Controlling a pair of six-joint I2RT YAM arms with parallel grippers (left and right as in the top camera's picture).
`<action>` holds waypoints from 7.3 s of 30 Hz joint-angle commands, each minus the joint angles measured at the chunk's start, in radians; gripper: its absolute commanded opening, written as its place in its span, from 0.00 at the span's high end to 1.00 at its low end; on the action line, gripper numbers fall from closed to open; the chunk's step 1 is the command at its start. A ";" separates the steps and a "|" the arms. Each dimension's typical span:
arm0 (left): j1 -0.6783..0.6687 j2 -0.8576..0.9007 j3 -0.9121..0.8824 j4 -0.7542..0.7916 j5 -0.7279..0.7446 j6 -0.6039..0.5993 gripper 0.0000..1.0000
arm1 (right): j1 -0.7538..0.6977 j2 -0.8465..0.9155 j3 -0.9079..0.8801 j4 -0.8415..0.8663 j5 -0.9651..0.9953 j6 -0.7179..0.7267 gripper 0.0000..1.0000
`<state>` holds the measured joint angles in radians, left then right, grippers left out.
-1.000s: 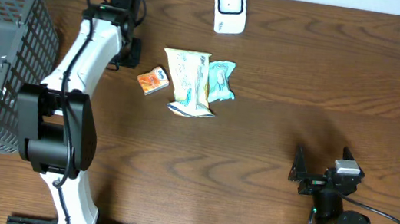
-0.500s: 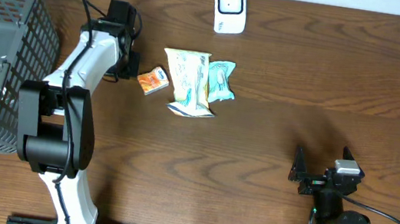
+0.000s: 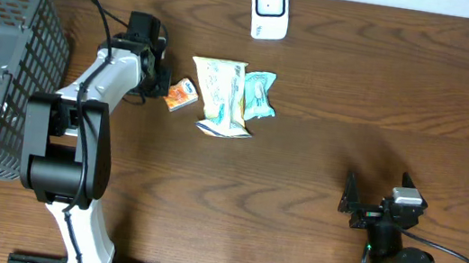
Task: Scan the item barcode
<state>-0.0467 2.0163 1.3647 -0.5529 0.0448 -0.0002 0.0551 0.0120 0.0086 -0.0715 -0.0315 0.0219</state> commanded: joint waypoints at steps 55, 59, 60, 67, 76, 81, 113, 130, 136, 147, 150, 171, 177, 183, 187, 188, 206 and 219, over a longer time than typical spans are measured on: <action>-0.042 -0.049 -0.017 -0.327 0.397 -0.131 0.92 | 0.004 -0.006 -0.003 -0.003 0.003 0.014 0.01; -0.037 -0.051 0.022 -0.391 0.376 -0.021 0.92 | 0.004 -0.006 -0.003 -0.003 0.003 0.014 0.01; -0.033 -0.054 0.035 -0.397 0.335 -0.014 0.93 | 0.004 -0.006 -0.003 -0.003 0.003 0.014 0.01; -0.013 -0.070 0.067 -0.346 0.143 -0.015 0.93 | 0.004 -0.006 -0.003 -0.003 0.003 0.014 0.01; -0.012 -0.069 0.051 -0.041 0.145 -0.128 0.93 | 0.004 -0.006 -0.003 -0.003 0.002 0.014 0.01; -0.012 -0.069 0.021 0.068 0.145 -0.144 0.93 | 0.004 -0.006 -0.003 -0.003 0.002 0.014 0.01; -0.007 -0.058 -0.099 -0.143 0.368 -0.177 0.92 | 0.004 -0.006 -0.003 -0.003 0.002 0.014 0.01; -0.008 -0.099 -0.042 -0.329 0.347 -0.179 0.92 | 0.004 -0.006 -0.003 -0.003 0.003 0.014 0.01; -0.079 -0.099 -0.083 -0.332 0.393 -0.198 0.92 | 0.004 -0.006 -0.003 -0.003 0.003 0.014 0.01; -0.134 -0.088 -0.098 -0.298 0.298 -0.249 0.92 | 0.004 -0.006 -0.003 -0.003 0.003 0.014 0.01; -0.134 -0.080 -0.098 -0.278 0.297 -0.248 0.93 | 0.004 -0.006 -0.003 -0.003 0.003 0.014 0.01; -0.134 -0.070 -0.092 -0.064 0.149 -0.241 0.92 | 0.004 -0.006 -0.003 -0.003 0.002 0.014 0.01; -0.134 -0.078 -0.057 -0.121 0.148 -0.241 0.92 | 0.004 -0.006 -0.003 -0.003 0.002 0.014 0.01; -0.133 -0.175 -0.017 -0.163 0.148 -0.241 0.92 | 0.004 -0.006 -0.003 -0.003 0.003 0.014 0.01; -0.133 -0.298 0.008 -0.163 0.144 -0.241 0.65 | 0.004 -0.006 -0.003 -0.003 0.003 0.014 0.01; -0.133 -0.335 0.012 -0.159 0.139 -0.241 0.54 | 0.004 -0.006 -0.003 -0.003 0.003 0.014 0.01; 0.126 -0.703 0.309 0.051 -0.083 -0.228 0.00 | 0.004 -0.006 -0.003 -0.003 0.003 0.014 0.01; 0.382 -0.438 0.634 -0.045 -0.168 -0.172 0.00 | 0.004 -0.006 -0.003 -0.003 0.003 0.014 0.01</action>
<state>0.2729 1.4914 1.9980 -0.5957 -0.0422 -0.2001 0.0551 0.0120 0.0086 -0.0715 -0.0303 0.0223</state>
